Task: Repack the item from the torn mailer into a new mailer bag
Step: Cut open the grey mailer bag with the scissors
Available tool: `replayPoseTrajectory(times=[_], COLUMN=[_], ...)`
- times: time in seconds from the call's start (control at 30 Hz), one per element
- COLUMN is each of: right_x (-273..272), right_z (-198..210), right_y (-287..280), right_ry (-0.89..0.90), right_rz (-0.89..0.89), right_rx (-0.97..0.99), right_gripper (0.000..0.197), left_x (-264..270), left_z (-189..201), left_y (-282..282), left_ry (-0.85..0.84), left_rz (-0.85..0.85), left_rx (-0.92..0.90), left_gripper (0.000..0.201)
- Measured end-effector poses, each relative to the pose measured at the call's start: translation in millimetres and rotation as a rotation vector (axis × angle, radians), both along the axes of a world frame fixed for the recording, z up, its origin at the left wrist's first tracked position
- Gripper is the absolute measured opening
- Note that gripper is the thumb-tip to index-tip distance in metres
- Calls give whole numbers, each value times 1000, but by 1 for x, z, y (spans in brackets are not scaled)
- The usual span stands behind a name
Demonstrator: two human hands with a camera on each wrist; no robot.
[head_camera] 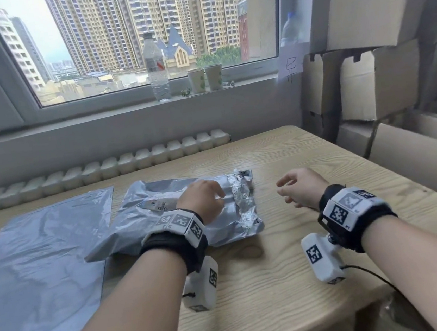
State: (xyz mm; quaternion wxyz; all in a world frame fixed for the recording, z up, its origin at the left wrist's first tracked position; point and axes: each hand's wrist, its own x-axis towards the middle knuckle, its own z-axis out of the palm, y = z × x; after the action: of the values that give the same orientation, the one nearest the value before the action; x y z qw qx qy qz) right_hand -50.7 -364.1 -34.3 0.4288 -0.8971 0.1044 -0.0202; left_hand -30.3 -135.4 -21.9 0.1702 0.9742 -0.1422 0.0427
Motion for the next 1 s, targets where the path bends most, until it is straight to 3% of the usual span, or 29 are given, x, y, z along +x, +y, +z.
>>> replayPoseTrajectory(times=[0.13,0.23,0.67,1.0], right_x=[-13,-22,-27,-21], right_z=[-1,-3,-6,-2], right_y=[-17,-26,-31,-8], right_ry=[27,108,271,231], right_rz=[-41,-64,-46,-4], right_rx=[-302,-388,-566,-596], right_gripper=[5,12,22,30], left_x=[-5,-8,-8,-11], left_z=[-6,-12,-23,-12], left_y=[-13,-18,-20,-14], left_ry=[23,37,82,92], left_rz=[7,9,47,72], left_rx=[-8,14,-33,-78], left_gripper=[21,29,36,23])
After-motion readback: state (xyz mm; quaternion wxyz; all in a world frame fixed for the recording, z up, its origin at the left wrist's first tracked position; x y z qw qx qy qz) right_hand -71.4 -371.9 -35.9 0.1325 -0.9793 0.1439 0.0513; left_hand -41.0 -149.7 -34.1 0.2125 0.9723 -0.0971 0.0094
